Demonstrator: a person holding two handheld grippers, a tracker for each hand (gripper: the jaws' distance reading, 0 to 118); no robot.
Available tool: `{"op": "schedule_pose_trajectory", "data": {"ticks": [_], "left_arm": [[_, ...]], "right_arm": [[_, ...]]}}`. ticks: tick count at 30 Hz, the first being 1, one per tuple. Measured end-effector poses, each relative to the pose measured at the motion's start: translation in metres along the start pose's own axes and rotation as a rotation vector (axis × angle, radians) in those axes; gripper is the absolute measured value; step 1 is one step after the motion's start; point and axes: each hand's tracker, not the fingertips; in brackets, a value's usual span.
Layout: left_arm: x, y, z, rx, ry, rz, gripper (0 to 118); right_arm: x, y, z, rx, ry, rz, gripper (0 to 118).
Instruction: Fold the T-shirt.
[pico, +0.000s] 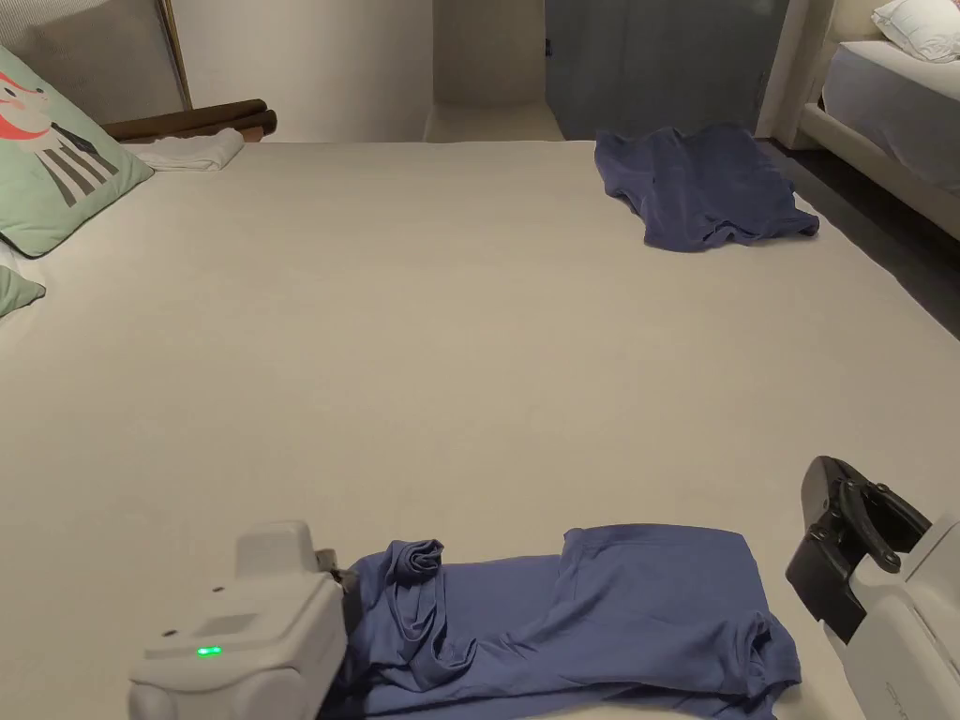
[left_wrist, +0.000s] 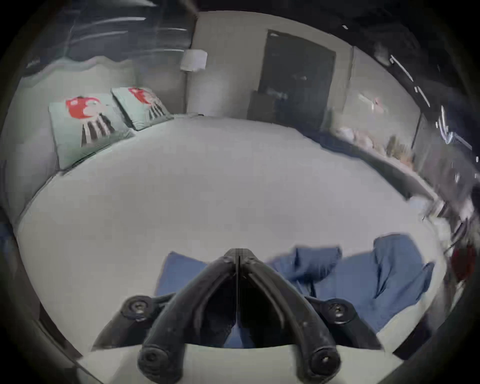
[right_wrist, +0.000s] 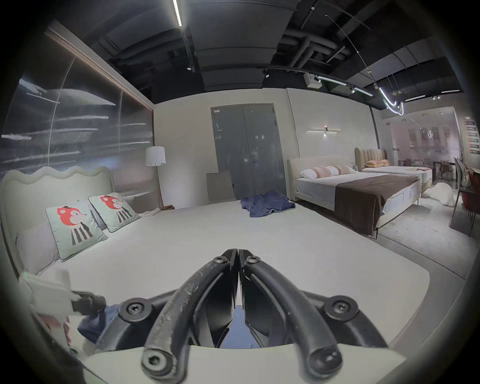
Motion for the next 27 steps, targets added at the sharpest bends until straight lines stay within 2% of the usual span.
{"op": "schedule_pose_trajectory", "data": {"ticks": [2,6,10,13,15,18,21,27], "left_arm": [[0.023,-0.012,-0.011,-0.052,0.016,-0.037,0],[0.063,-0.022,-0.010,0.022,0.040,-0.149,0],[0.093,-0.026,-0.015,0.032,-0.027,-0.198,0],[0.103,-0.022,-0.011,0.029,-0.139,-0.195,0],[0.096,-0.013,-0.003,-0.017,-0.308,-0.132,0],[0.065,0.006,0.016,-0.008,-0.424,-0.007,0],[0.005,0.031,0.031,0.014,-0.522,0.162,0],[-0.145,0.055,0.027,-0.157,-0.652,0.466,0]], "right_arm": [[0.002,-0.001,0.001,-0.003,0.001,0.000,0],[0.007,-0.002,0.005,-0.003,-0.010,0.003,0],[0.009,-0.003,0.006,-0.007,-0.016,0.008,0],[0.009,-0.003,0.007,-0.007,-0.018,0.002,0],[0.009,-0.003,0.008,-0.007,-0.019,0.003,0],[0.006,0.001,0.008,-0.004,-0.012,0.016,0],[-0.001,0.003,0.006,0.007,-0.008,0.035,0],[-0.020,0.001,-0.004,-0.008,0.041,0.042,0]]}}
